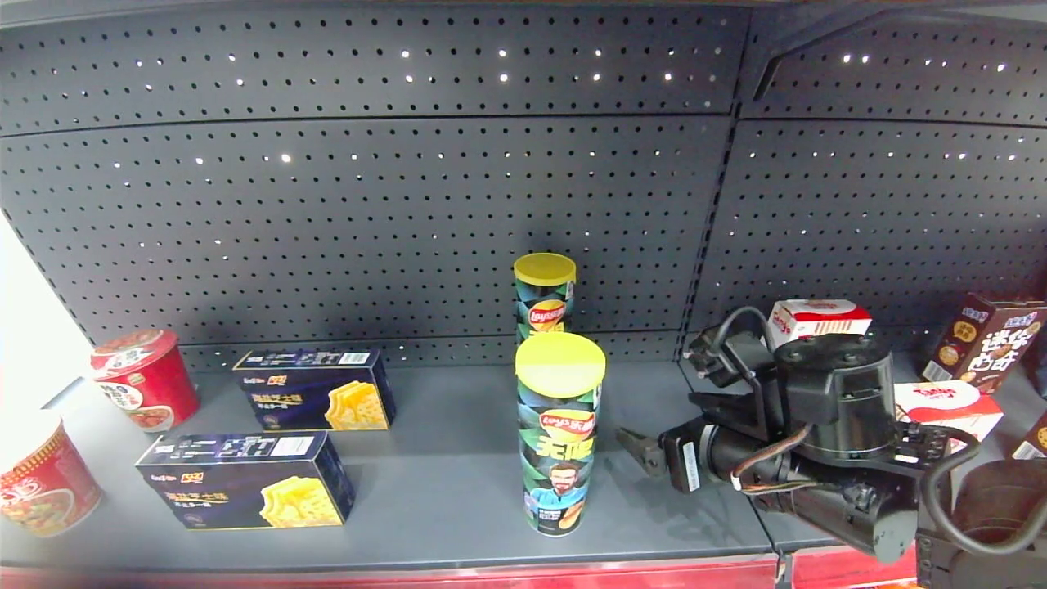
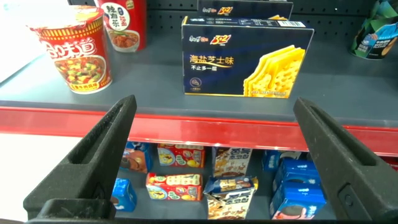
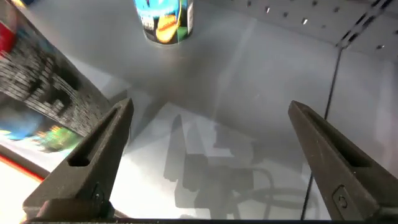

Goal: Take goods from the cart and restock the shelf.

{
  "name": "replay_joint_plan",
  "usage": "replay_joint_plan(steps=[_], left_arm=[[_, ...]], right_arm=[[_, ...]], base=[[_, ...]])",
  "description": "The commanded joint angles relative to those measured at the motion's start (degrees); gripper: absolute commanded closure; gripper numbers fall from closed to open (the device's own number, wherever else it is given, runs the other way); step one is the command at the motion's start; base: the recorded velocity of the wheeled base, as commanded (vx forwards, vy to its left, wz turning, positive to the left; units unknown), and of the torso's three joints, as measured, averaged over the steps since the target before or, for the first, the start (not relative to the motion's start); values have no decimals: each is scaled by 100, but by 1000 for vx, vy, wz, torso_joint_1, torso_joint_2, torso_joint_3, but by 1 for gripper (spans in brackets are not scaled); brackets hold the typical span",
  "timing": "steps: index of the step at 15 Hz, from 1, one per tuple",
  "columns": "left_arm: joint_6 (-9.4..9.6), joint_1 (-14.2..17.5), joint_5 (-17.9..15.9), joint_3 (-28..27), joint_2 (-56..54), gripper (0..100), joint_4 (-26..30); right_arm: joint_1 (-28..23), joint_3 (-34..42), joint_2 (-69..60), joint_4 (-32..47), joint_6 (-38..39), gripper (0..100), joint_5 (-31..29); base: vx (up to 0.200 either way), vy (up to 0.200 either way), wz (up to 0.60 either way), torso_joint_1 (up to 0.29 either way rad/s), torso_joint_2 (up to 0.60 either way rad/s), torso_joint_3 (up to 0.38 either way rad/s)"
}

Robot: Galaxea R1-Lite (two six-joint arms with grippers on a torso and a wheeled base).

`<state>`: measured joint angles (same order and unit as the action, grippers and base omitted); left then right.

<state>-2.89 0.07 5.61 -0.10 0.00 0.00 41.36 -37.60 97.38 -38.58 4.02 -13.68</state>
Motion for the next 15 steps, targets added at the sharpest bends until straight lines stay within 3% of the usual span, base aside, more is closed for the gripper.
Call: replay_joint_plan(steps=[1, 4, 15], left_arm=[[-1, 1, 2, 1, 9, 0, 0], [-1, 1, 2, 1, 9, 0, 0], [-1, 1, 2, 1, 9, 0, 0]], right_arm=[[-85, 253, -140, -176, -16, 0, 23], [-199, 297, -44, -334, -60, 0, 49], [135, 51, 405, -343, -77, 0, 14]], base=[[0, 0, 0, 0, 0, 0], [0, 0, 0, 0, 0, 0], [0, 0, 0, 0, 0, 0]])
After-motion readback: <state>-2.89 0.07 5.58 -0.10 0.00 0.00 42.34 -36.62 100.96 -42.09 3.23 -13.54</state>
